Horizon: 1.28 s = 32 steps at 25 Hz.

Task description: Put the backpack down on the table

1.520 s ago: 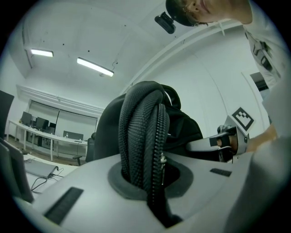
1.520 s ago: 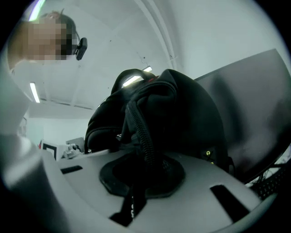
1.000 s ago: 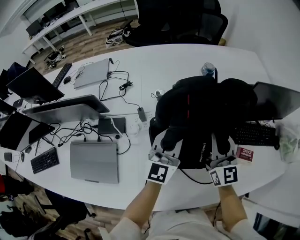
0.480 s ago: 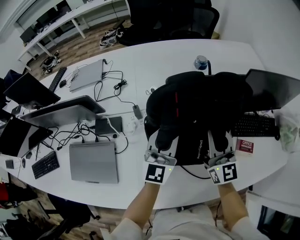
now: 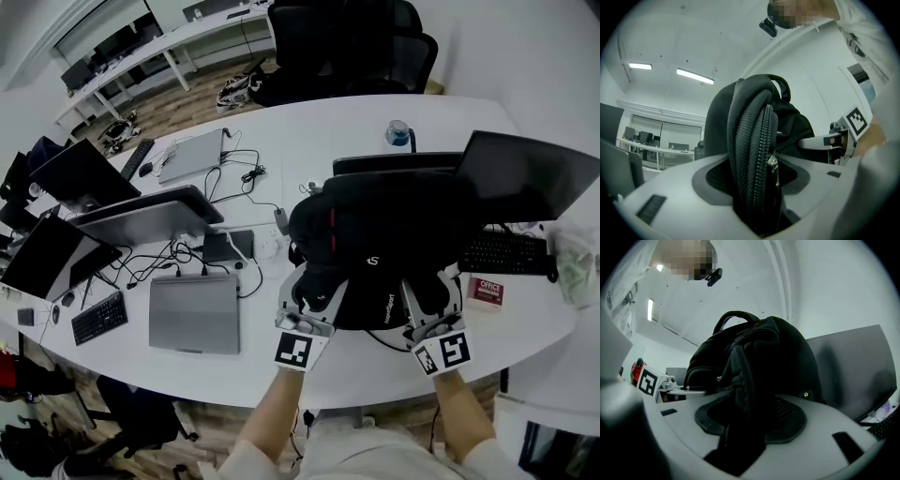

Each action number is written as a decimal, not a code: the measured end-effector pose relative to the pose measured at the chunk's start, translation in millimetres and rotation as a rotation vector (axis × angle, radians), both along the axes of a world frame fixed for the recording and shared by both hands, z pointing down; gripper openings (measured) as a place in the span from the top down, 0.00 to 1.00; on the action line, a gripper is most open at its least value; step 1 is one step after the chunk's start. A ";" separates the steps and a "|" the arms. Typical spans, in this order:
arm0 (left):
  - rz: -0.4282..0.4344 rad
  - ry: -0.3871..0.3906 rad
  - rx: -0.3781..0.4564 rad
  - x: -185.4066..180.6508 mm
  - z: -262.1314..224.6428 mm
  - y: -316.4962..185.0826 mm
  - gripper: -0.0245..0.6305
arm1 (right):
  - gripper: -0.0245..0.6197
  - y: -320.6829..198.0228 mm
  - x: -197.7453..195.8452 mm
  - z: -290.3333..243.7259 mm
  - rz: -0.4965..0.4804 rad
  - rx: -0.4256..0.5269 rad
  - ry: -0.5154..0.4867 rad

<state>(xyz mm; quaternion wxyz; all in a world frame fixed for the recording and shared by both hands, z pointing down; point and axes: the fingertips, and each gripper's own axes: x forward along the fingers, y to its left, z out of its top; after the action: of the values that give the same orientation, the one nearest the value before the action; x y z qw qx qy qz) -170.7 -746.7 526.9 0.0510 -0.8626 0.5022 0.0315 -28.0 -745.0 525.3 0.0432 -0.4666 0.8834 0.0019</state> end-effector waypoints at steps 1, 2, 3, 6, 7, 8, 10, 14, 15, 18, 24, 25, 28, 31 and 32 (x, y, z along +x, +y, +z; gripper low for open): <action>-0.001 -0.015 -0.004 0.3 0.9 8.2 0.63 | 0.69 8.1 1.1 0.7 -0.006 -0.003 0.012; -0.004 -0.031 -0.010 1.0 2.4 16.6 0.63 | 0.67 16.7 2.4 1.7 -0.009 -0.006 0.025; -0.009 -0.049 -0.015 1.8 4.1 25.0 0.63 | 0.66 25.6 4.1 3.2 -0.010 -0.010 0.037; -0.031 -0.101 -0.025 4.8 8.5 49.0 0.63 | 0.64 50.9 9.9 8.2 -0.020 -0.019 0.055; -0.037 -0.117 -0.025 6.3 10.0 56.7 0.63 | 0.64 58.6 12.1 9.5 -0.025 -0.022 0.057; -0.041 -0.134 -0.022 7.9 11.9 64.2 0.63 | 0.64 65.8 14.1 10.6 -0.029 -0.025 0.060; -0.048 -0.159 -0.021 10.7 14.9 78.0 0.63 | 0.64 79.6 16.9 11.8 -0.036 -0.026 0.074; -0.081 -0.182 -0.049 10.9 21.7 102.4 0.61 | 0.64 110.5 23.3 10.7 -0.051 -0.015 0.097; -0.091 -0.186 -0.062 10.1 25.0 109.1 0.61 | 0.64 119.6 26.6 8.9 -0.051 -0.012 0.086; -0.128 -0.185 -0.105 5.3 30.7 129.5 0.59 | 0.64 151.2 37.6 -0.2 -0.056 -0.004 0.064; -0.214 -0.142 -0.104 -9.1 13.1 189.2 0.59 | 0.64 221.4 61.5 -28.1 -0.073 0.049 0.049; -0.224 -0.149 -0.094 -9.9 8.8 204.2 0.59 | 0.64 233.3 66.2 -30.5 -0.073 0.053 0.049; -0.240 -0.173 -0.082 -8.4 -3.0 252.2 0.59 | 0.64 268.1 87.6 -37.6 -0.038 0.068 0.025; -0.275 -0.173 -0.054 -9.0 -19.5 298.3 0.68 | 0.68 300.1 129.2 -53.2 0.067 0.098 -0.069; -0.294 -0.169 -0.043 -12.1 -24.5 312.7 0.75 | 0.71 309.5 141.7 -57.1 0.086 0.093 -0.104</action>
<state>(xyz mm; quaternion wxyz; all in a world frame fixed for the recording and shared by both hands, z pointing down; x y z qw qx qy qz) -182.8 -434.0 502.4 0.0787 -0.7804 0.6175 -0.0596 113.6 -435.5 468.2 0.1106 -0.5010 0.8581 0.0205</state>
